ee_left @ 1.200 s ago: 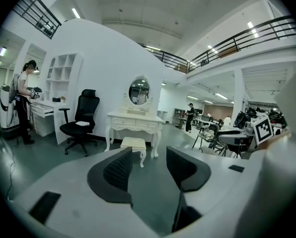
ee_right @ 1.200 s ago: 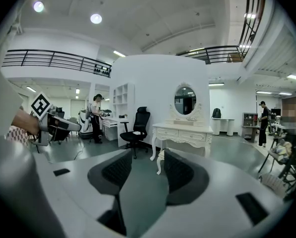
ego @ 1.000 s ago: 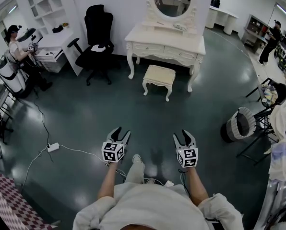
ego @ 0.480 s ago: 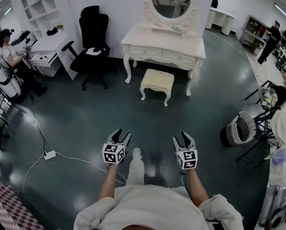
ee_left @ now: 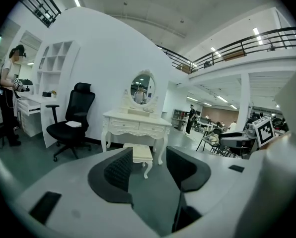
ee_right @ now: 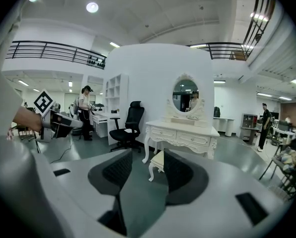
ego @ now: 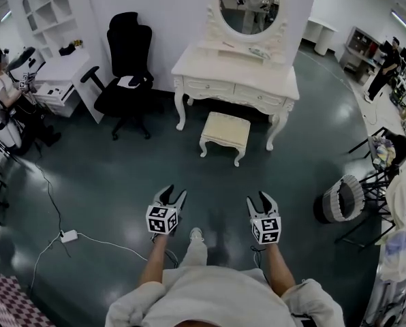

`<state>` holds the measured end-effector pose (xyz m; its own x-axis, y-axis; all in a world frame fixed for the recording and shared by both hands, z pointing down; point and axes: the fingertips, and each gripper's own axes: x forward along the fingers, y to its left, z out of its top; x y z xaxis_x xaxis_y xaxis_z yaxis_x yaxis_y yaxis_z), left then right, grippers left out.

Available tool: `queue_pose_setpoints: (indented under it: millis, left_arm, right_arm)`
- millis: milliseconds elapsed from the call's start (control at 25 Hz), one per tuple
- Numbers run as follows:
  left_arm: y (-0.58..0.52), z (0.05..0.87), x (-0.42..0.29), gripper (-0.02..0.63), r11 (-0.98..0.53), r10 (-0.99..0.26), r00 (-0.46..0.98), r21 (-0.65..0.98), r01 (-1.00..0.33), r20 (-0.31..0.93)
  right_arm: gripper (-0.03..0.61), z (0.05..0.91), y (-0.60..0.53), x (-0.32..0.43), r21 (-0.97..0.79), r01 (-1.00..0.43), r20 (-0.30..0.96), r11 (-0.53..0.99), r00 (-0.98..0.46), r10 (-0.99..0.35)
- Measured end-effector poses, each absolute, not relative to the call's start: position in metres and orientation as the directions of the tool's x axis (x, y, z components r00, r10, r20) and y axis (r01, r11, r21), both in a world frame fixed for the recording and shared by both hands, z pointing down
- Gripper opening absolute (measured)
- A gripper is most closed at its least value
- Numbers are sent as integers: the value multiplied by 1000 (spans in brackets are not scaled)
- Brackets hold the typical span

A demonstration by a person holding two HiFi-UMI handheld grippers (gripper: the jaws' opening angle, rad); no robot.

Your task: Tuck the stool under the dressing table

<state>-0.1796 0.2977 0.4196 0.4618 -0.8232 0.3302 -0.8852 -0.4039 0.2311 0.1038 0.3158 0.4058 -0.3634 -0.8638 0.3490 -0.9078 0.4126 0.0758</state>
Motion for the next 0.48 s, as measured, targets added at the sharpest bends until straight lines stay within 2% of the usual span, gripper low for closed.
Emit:
queue_pose_setpoints:
  millis: [480]
  left_arm:
    - [157, 410, -219, 193, -417, -826, 469, 221, -882, 314]
  right_arm:
    - [184, 394, 181, 64, 101, -919, 342, 381, -327, -881]
